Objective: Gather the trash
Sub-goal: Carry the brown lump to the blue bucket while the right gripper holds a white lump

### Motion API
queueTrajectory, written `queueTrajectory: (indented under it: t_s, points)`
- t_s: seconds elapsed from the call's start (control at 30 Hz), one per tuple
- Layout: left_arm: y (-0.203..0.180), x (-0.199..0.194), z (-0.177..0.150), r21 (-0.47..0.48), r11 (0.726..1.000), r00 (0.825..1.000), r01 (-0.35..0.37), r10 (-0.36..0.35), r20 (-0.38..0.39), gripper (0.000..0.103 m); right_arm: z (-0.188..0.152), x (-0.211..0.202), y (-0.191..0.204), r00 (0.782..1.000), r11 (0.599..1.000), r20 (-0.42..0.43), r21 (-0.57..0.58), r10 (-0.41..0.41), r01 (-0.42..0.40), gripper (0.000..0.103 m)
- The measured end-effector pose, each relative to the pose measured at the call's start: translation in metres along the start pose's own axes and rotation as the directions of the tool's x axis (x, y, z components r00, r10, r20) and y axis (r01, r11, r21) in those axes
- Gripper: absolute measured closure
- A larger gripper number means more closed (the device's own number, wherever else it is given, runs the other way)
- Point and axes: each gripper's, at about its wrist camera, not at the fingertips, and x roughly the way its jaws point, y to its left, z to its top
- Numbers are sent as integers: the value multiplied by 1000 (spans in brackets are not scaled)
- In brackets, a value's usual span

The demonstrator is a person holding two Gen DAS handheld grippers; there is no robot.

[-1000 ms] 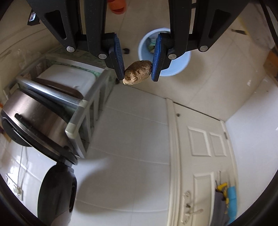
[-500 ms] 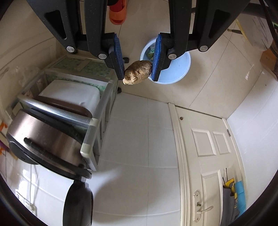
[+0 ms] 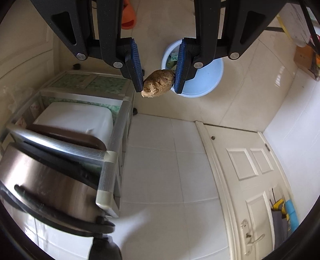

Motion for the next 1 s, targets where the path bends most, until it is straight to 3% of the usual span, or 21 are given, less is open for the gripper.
queueTrajectory:
  t_s: [0.27,0.33,0.37,0.4,0.43,0.5,0.57,0.67,0.77,0.8,0.83,0.9,0.93,1.0]
  points:
    - [-15,13,7,35,999,1000,-2,3,-9,75,7,29,-26,1000,995,-9,102,-21,21,15]
    - [-16,18,5,37,999,1000,-3,4,-18,75,8,30,-25,1000,996,4,87,-30,30,19]
    - [-16,21,5,36,999,1000,-8,8,-22,75,9,34,-23,999,996,4,83,-43,43,25]
    - [-14,20,3,38,999,1000,-8,9,-27,75,10,37,-20,999,996,1,77,-43,43,37]
    - [-13,22,3,38,999,999,-8,10,-32,75,10,38,-20,999,997,8,65,-49,49,36]
    - [-12,26,2,32,999,999,-7,8,-35,75,4,43,-8,996,996,12,26,-87,87,37]
    - [-10,28,2,29,1000,999,-6,7,-38,75,3,42,3,991,991,33,-31,-127,128,52]
    - [-9,34,0,21,1000,999,5,-4,-44,75,7,37,28,991,980,48,-147,-125,131,54]
    - [-2,41,-4,-5,1000,998,21,-21,-55,75,8,25,72,983,937,106,-300,-151,177,54]
    - [2,45,-7,-14,1000,998,25,-26,-60,75,5,24,88,978,910,125,-363,-166,201,54]
    - [5,47,-10,-23,999,997,27,-28,-65,75,-4,23,119,968,836,164,-490,-191,248,54]
    - [13,52,-14,-38,999,996,32,-35,-77,75,-25,19,158,959,717,212,-638,-188,281,54]
    - [16,54,-17,-45,999,996,31,-35,-81,75,-46,19,187,960,627,222,-728,-169,278,54]
    - [25,61,-23,-64,997,995,30,-36,-92,75,-79,15,224,965,502,228,-824,-130,263,54]
